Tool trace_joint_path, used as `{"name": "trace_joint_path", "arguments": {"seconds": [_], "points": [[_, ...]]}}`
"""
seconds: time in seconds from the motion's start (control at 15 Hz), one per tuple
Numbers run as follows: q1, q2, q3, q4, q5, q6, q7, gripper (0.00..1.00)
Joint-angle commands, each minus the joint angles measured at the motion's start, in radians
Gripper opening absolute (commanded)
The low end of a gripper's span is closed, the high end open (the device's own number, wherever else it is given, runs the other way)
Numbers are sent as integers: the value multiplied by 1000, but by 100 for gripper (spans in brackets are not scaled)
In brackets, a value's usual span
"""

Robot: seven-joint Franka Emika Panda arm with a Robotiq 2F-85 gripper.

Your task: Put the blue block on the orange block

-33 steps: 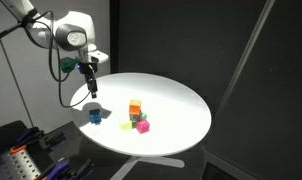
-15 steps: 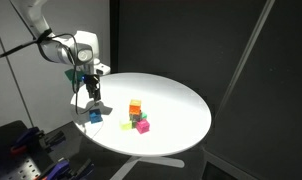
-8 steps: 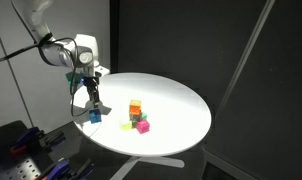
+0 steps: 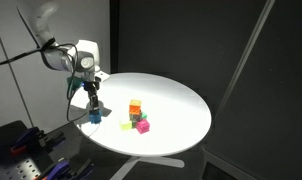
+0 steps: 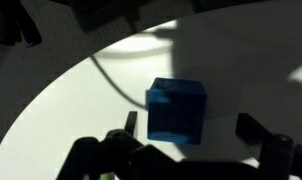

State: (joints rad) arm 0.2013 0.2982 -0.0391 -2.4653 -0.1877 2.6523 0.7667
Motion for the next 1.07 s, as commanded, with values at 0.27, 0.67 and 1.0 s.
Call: {"name": "trace_joint_path", "arguments": {"seconds": [0.27,0.67,1.0], "points": [[19,41,-31,31,-4,0,27,100],[28,69,-44,42,-4,-2,24,100],[38,89,-53,50,-5,-4,23,100]]}}
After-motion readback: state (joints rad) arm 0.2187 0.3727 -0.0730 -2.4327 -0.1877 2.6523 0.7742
